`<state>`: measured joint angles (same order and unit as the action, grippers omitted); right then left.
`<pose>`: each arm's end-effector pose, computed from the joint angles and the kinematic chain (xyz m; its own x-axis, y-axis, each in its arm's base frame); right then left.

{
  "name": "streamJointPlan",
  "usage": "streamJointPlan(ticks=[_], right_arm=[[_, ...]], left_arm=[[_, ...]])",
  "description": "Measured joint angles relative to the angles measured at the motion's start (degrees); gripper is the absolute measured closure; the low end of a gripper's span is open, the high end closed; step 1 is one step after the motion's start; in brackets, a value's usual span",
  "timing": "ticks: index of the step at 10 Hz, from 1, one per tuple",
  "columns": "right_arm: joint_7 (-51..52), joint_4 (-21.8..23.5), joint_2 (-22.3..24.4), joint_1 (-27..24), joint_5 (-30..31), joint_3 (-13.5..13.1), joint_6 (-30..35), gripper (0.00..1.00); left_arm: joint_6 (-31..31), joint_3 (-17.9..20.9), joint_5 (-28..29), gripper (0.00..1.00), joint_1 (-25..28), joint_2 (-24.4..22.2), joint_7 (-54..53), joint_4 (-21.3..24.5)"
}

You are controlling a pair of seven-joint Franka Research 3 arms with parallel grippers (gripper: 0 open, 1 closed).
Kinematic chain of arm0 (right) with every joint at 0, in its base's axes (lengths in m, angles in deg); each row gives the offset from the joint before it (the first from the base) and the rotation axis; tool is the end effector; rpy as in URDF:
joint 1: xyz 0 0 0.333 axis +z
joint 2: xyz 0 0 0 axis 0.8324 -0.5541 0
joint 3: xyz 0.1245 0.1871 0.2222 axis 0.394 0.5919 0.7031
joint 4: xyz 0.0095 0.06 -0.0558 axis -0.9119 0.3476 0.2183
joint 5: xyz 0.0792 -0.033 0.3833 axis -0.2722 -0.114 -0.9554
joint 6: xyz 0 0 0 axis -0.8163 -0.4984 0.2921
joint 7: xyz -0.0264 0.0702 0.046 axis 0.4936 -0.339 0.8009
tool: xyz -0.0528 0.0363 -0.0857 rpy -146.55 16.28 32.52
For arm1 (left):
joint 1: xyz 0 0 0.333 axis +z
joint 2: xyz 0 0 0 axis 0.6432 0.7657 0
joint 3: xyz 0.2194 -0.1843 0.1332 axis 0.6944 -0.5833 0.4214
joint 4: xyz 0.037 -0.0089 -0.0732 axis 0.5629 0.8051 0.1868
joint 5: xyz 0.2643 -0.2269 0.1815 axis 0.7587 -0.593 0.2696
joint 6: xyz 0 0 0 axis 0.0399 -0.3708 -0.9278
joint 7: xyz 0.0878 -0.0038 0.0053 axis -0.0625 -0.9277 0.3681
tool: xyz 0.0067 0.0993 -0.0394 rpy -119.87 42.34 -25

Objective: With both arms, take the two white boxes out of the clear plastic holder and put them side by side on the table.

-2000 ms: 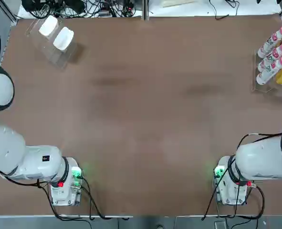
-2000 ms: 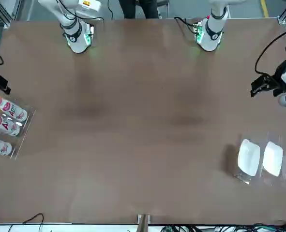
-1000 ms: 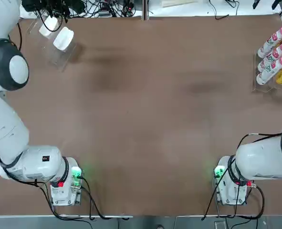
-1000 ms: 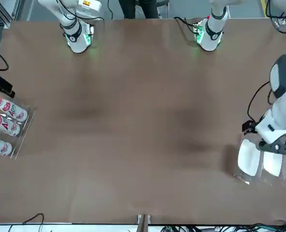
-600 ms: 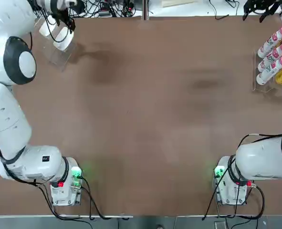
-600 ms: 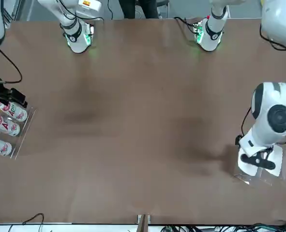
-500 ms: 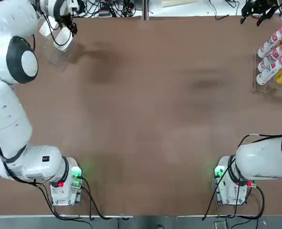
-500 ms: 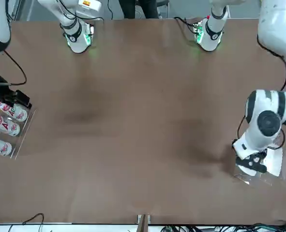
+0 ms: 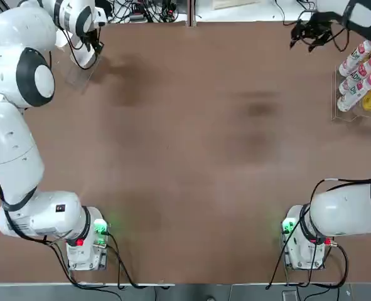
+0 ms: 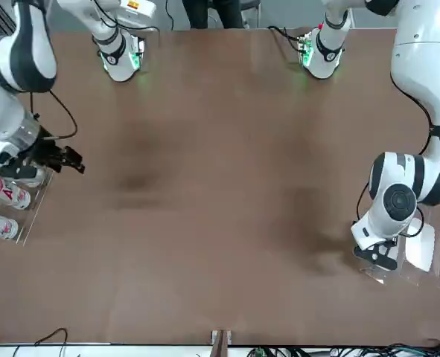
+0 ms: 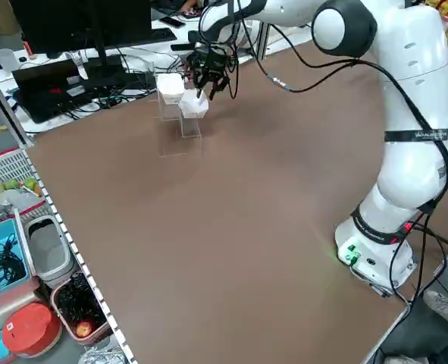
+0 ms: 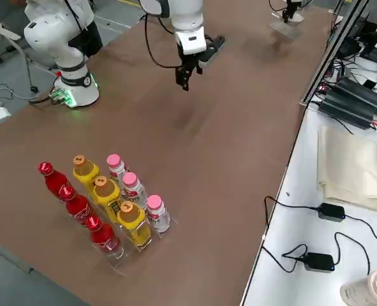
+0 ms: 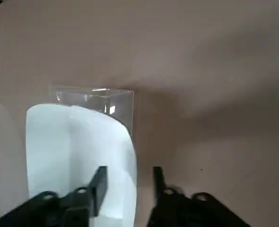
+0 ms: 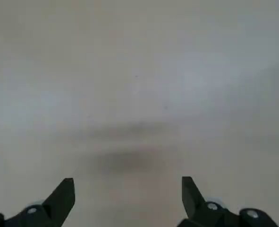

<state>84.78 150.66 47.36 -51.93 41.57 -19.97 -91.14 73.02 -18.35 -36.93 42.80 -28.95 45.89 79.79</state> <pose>0.5487 0.0292 0.4566 0.9910 -0.1101 0.0758 -0.0980 -0.9842 -0.1471 0.7051 -0.0181 0.2826 0.9281 -0.3702 -0.0410 -0.3648 -0.8813 -0.3003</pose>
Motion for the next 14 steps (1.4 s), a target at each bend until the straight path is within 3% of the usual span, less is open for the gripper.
streamJointPlan(ticks=[1,4,5,6,8,10,13,14], right_arm=[[-3.7,0.3,0.0,3.3,0.0,0.1,-1.8,0.00],[-19.0,1.9,-3.6,13.6,-0.1,0.3,-10.9,0.00],[-23.5,2.0,-5.6,16.4,-0.1,0.3,-13.5,0.00],[-26.7,2.0,-7.4,18.2,-0.1,0.3,-15.4,0.00],[-31.7,2.1,-10.1,20.2,-0.1,0.2,-18.3,0.00],[-37.6,2.1,-12.7,23.5,-0.1,0.2,-21.1,0.00],[-39.8,2.1,-13.9,25.0,-0.1,0.0,-21.8,0.00],[-39.8,2.1,-13.9,25.0,-0.1,-0.2,-21.8,0.00]], left_arm=[[0.0,0.1,0.0,0.69,0.2,0.0,0.0,0.2],[0.0,0.3,2.9,0.73,1.0,0.1,0.0,1.6],[0.0,0.3,2.9,0.79,1.3,0.1,0.0,1.6],[0.0,0.1,2.9,0.97,1.2,0.0,1.1,1.6],[-0.2,-1.1,2.9,0.98,0.5,-0.2,7.1,1.2],[-3.2,-5.4,1.7,0.98,-0.4,-0.8,15.2,0.7],[-12.1,-17.0,-1.4,0.98,-2.7,-1.7,32.1,-2.8],[-12.9,-19.1,-3.4,0.98,-5.1,-1.8,37.8,-3.6]])
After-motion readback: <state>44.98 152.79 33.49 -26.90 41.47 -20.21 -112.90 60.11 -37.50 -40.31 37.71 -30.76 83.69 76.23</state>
